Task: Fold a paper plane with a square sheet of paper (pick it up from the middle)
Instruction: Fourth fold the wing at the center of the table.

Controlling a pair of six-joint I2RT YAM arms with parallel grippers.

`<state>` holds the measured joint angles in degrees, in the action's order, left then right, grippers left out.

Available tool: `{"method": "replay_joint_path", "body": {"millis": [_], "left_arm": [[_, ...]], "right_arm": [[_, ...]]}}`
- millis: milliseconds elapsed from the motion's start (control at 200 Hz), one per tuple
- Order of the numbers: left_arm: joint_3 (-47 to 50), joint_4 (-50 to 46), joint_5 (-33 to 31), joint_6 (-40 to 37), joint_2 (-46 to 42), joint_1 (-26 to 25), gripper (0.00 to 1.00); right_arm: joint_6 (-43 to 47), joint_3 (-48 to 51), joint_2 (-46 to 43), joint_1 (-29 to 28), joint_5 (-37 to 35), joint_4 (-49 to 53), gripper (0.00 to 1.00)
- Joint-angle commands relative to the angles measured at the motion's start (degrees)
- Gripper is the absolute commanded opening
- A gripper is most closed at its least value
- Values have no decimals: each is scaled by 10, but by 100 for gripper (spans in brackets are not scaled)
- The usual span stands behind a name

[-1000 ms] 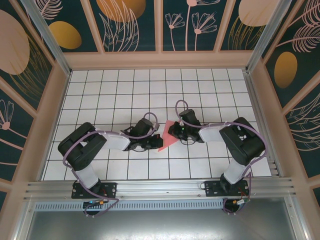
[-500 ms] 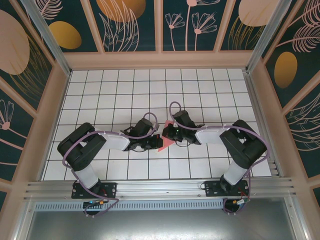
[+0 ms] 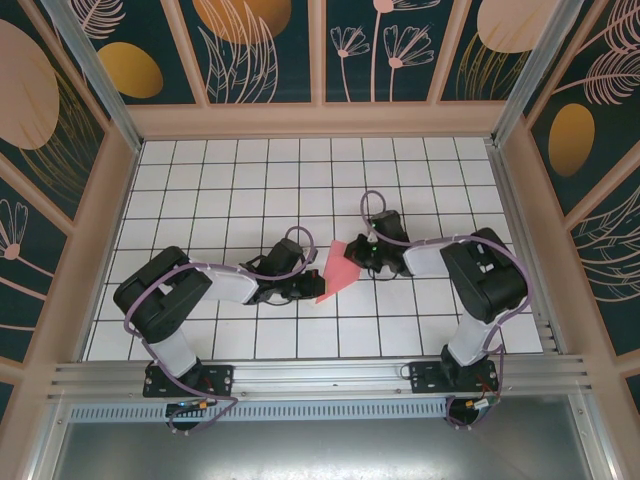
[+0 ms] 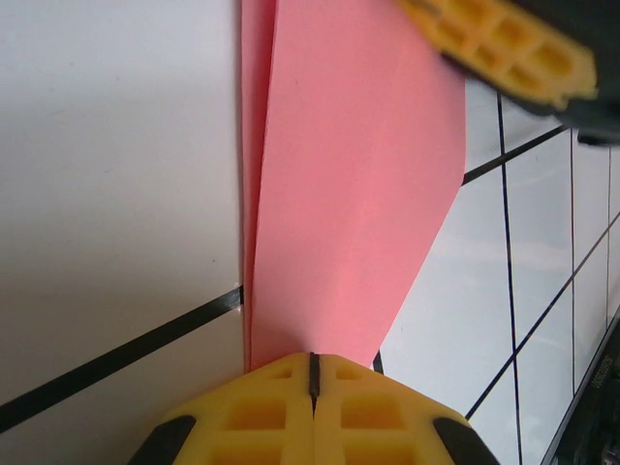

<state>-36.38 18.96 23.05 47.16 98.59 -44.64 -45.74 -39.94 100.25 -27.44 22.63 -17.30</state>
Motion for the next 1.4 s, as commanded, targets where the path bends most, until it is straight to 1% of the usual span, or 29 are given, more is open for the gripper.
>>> {"method": "replay_joint_path", "body": {"millis": [0, 195, 420, 460, 625, 721, 786, 826, 941, 1041, 1076, 1201, 1211, 1301, 1396], "left_arm": [[35, -98, -25, -9, 6, -2, 0], [38, -101, -17, -13, 0, -1, 0], [40, -101, -5, -16, 0, -2, 0], [39, -102, -1, -17, -16, -2, 0], [29, -95, 26, -11, -29, -4, 0], [16, -90, 49, -8, -39, -4, 1], [3, -97, 50, -10, -51, -4, 3], [-8, -111, 41, -16, -62, -4, 5], [-44, -169, -21, -40, -86, -4, 12], [-66, -197, -66, -53, -93, -4, 21], [-73, -203, -78, -57, -92, -4, 22], [-97, -229, -111, -74, -77, -1, 25], [-97, -230, -113, -75, -76, -1, 25], [-106, -233, -120, -81, -64, -2, 26], [-115, -232, -120, -83, -54, 0, 29]], "right_arm": [[39, -6, 22, 44, -48, 18, 7], [62, -43, 20, 66, -42, 49, 7], [81, -75, 12, 68, -33, 85, 8], [80, -76, -1, 68, -31, 90, 9], [65, -54, -78, 61, -24, 106, 14], [42, -20, -125, 50, -25, 103, 22], [24, 5, -154, 41, -26, 98, 26], [9, 19, -171, 33, -28, 99, 30], [-21, 59, -211, 5, -46, 101, 41], [-55, 93, -236, -15, -56, 93, 46], [-65, 101, -241, -22, -59, 93, 48], [-99, 125, -249, -36, -65, 81, 49], [-102, 127, -249, -45, -66, 80, 49], [-119, 134, -244, -53, -71, 83, 50], [-137, 144, -240, -61, -65, 63, 50]]}}
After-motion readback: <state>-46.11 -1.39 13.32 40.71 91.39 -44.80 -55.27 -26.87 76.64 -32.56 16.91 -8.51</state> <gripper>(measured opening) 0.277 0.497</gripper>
